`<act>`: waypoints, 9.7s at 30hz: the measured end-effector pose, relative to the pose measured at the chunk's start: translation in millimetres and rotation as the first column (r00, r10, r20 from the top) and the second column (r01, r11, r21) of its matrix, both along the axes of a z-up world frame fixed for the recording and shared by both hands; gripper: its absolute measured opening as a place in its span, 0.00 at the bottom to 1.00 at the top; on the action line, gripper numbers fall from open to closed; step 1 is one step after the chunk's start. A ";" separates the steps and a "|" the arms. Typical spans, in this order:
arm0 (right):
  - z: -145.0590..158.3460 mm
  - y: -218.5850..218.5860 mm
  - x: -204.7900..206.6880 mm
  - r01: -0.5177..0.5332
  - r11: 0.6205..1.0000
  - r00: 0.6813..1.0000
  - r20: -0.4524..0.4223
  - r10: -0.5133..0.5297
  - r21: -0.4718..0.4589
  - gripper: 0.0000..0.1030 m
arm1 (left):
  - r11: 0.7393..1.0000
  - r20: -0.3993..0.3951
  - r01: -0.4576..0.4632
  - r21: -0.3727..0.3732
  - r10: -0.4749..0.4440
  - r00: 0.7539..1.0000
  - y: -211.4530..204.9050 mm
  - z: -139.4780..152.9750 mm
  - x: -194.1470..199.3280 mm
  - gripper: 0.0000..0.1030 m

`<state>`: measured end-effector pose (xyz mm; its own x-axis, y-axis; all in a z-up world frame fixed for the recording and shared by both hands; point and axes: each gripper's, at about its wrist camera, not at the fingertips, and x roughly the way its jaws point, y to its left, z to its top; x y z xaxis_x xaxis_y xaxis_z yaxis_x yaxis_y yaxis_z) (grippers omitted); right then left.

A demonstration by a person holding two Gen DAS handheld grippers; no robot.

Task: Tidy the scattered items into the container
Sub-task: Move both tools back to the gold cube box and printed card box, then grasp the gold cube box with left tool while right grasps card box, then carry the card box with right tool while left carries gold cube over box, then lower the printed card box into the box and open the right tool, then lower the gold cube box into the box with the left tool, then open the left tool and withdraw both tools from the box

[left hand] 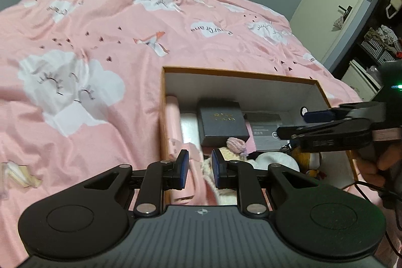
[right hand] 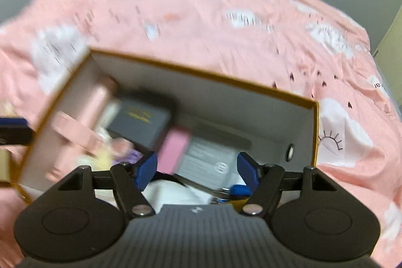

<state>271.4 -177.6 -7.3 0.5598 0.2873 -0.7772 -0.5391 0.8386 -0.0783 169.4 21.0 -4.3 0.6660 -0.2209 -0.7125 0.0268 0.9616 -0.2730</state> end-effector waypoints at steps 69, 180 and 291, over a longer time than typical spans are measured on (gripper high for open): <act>-150.5 86.3 -140.1 -0.282 0.959 0.874 -0.407 0.265 0.019 0.84 | 0.932 -0.339 -0.362 0.018 0.347 0.874 117.7 -105.8 -62.2 0.77; -7.1 -25.6 26.2 0.191 0.971 0.978 -0.112 -0.176 0.145 0.43 | 0.969 0.077 0.171 0.178 -0.187 0.979 -57.0 1.4 31.4 0.53; -31.4 14.1 81.7 0.204 0.905 0.971 -0.044 -0.237 -0.373 0.27 | 0.985 0.143 0.147 0.095 -0.160 0.977 -34.8 -1.3 -10.8 0.65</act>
